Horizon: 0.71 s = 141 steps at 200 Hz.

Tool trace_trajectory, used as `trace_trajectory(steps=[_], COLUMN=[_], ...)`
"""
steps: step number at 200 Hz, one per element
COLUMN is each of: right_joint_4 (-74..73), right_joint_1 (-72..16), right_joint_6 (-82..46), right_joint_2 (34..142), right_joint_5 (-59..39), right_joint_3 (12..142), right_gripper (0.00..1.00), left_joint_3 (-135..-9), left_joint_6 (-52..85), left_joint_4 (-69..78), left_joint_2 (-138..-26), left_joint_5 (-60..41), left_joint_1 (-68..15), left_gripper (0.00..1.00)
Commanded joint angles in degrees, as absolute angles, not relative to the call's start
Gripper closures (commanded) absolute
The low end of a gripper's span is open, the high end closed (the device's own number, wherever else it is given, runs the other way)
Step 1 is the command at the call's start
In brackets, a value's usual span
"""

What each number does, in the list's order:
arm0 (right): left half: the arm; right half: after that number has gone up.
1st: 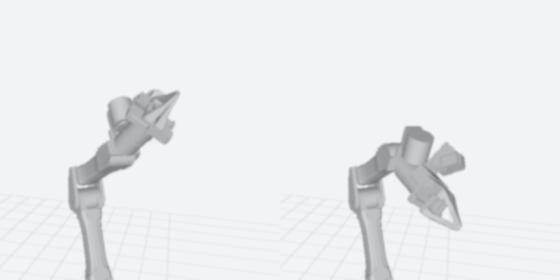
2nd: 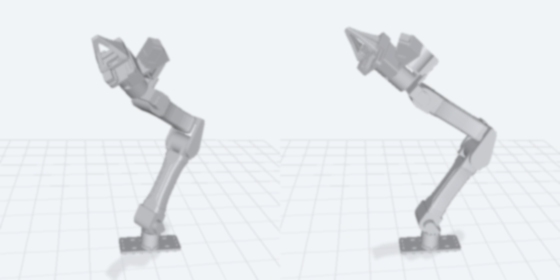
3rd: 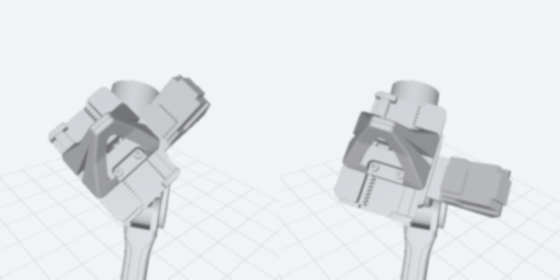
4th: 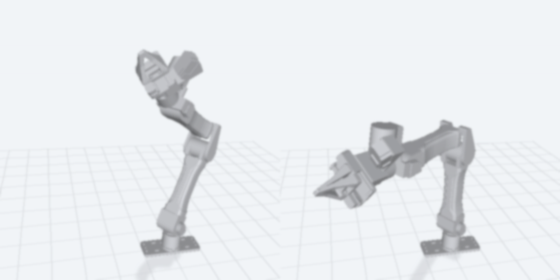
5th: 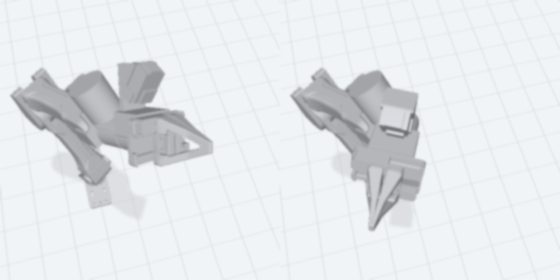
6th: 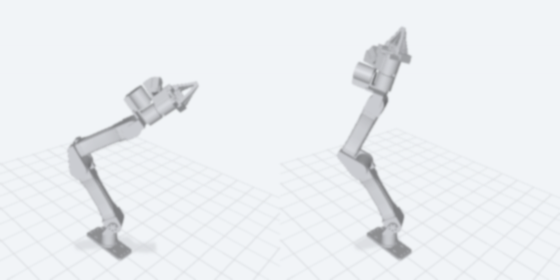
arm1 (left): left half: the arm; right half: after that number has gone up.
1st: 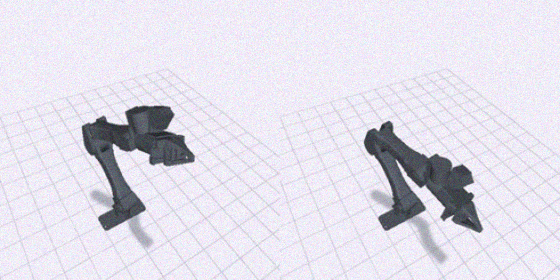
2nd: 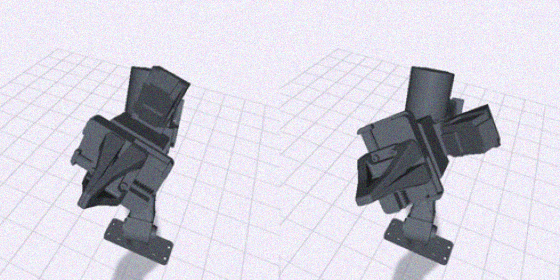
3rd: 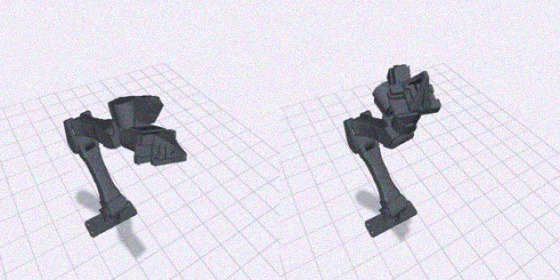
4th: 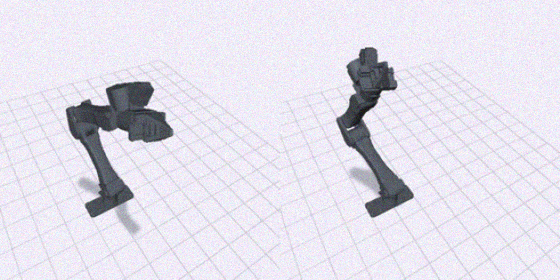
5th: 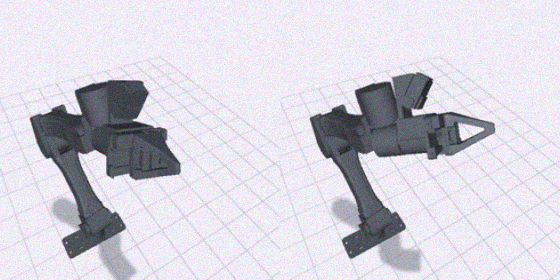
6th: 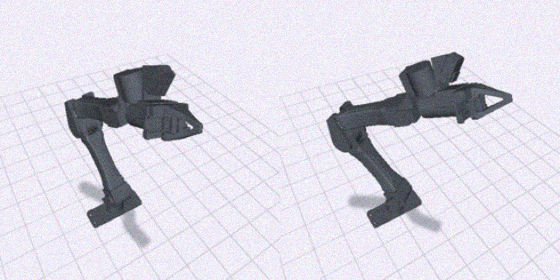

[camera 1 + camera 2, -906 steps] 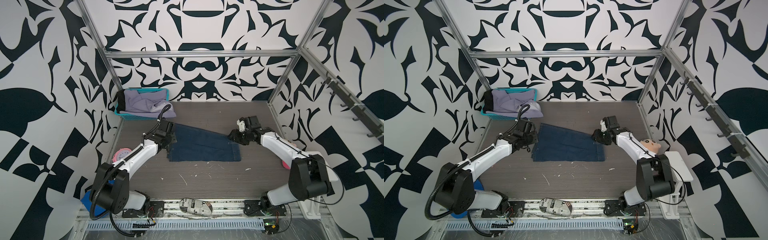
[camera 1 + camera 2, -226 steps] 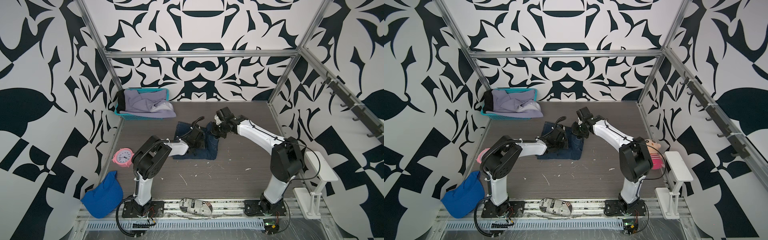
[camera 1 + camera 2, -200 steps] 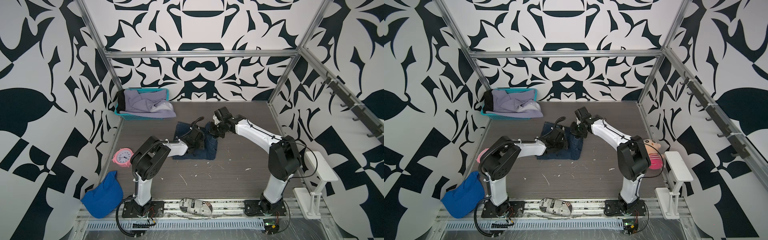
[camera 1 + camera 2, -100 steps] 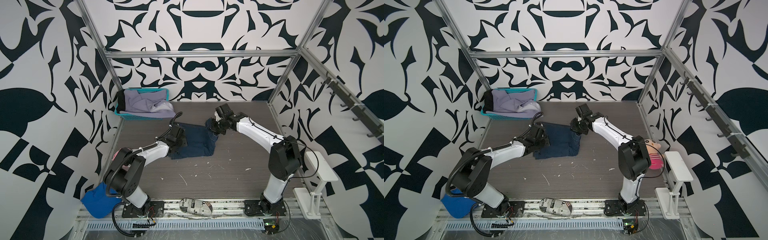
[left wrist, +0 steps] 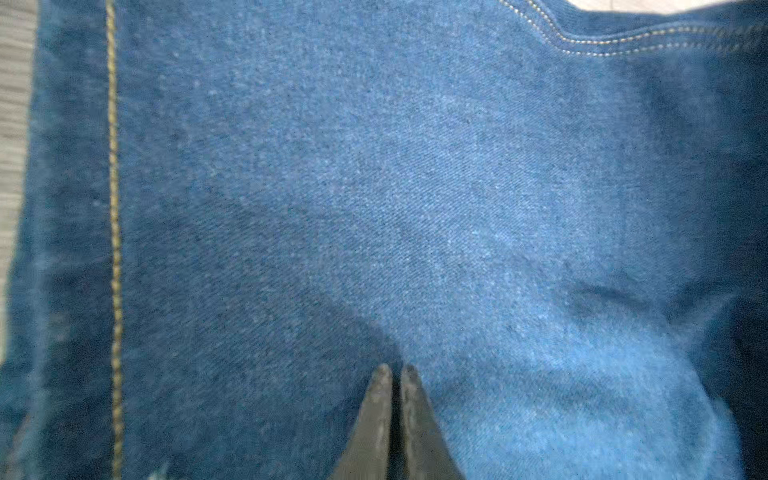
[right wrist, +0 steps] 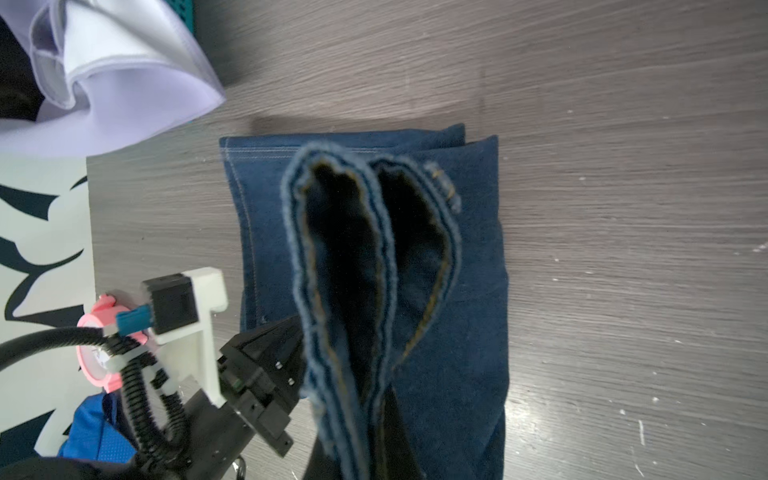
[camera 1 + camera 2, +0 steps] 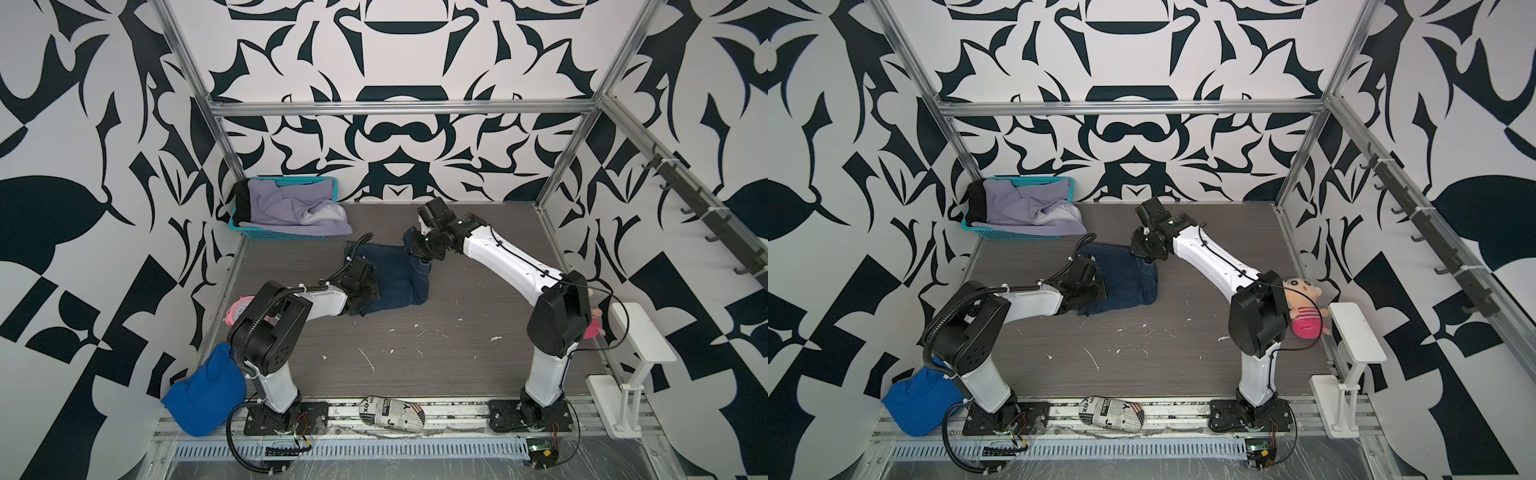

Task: Fold and stack the skirts

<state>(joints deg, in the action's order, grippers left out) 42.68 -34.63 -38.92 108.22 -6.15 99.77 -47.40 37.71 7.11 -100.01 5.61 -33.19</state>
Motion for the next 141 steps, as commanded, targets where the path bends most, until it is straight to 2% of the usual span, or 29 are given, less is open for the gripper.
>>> trace_trajectory(steps=[1, 56, 103, 115, 127, 141], right_joint_4=[43.8, 45.0, 45.4, 45.4, 45.4, 45.5], right_joint_1=[-36.6, -38.1, -38.1, -38.1, -38.1, -38.1], right_joint_6=[-37.9, -39.1, -38.6, -38.6, -38.6, -38.5], right_joint_2=[110.3, 117.7, 118.8, 118.8, 118.8, 118.8], right_joint_5=[-5.4, -4.7, -4.0, -4.0, -4.1, -4.3], right_joint_3=[105.1, 111.6, 113.1, 113.0, 113.1, 113.3], right_gripper=[1.0, 1.0, 1.0, 1.0, 1.0, 1.0], left_joint_3=[-46.8, -45.4, -47.1, -46.1, -44.4, -43.0], left_joint_6=[38.1, 38.4, 38.1, 38.1, 40.5, 41.4], left_joint_4=[4.0, 3.4, -6.3, -7.2, -8.2, -8.1], left_joint_2=[-102.3, -99.0, -85.3, -81.1, -78.9, -79.8], left_joint_5=[5.0, 5.6, 9.6, 12.1, 13.3, 8.7], left_joint_1=[-33.8, -33.9, -33.8, -33.2, -30.7, -25.7], left_gripper=[0.88, 0.88, 0.82, 0.78, 0.6, 0.58])
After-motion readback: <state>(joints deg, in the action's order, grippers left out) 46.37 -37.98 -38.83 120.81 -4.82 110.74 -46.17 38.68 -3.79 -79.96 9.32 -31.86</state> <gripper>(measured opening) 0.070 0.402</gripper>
